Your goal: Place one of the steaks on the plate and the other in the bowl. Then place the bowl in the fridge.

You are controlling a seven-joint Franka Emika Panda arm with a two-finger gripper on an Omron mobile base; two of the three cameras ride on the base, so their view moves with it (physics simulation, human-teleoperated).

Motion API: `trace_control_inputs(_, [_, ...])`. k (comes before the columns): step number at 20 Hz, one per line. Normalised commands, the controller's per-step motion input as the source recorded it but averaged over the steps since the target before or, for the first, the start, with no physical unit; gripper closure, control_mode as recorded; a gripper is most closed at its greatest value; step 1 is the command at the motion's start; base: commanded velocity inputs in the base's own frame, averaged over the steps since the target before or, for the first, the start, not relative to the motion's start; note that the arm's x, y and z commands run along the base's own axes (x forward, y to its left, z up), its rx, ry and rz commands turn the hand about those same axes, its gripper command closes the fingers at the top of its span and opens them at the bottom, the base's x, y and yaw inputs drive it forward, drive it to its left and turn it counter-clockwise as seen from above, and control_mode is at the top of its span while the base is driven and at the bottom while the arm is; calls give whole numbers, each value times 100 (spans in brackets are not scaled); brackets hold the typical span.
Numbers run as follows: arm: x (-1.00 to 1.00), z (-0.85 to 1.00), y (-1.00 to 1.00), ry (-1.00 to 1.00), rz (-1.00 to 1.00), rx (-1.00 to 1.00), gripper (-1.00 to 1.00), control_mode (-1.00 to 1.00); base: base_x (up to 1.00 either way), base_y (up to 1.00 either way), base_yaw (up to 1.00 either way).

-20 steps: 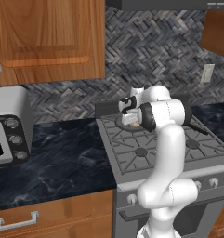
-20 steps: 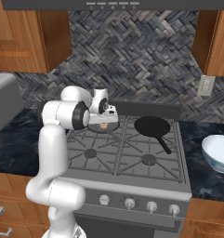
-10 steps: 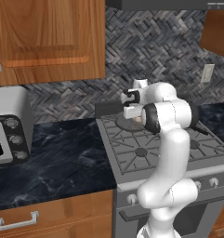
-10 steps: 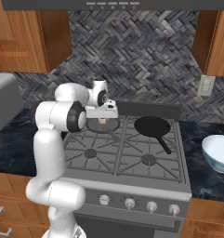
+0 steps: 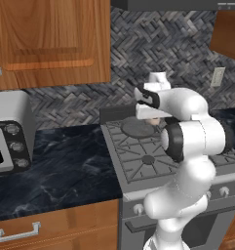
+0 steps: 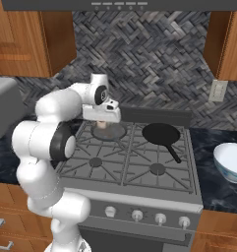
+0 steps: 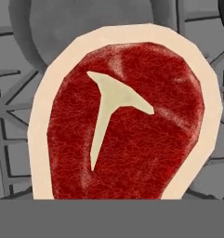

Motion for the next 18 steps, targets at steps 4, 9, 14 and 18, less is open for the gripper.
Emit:
trace_control_inputs(4, [-100,48,10,2,-18,0,100,-100,0,0,0])
trace_control_inputs(9, [-100,36,11,9,-11,0,100,-100,0,0,0])
trace_control_inputs(14, [-99,-3,0,3,-2,0,100,-100,0,0,0])
trace_control_inputs(18, [-42,-14,0,1,0,0,100,-100,0,0,0])
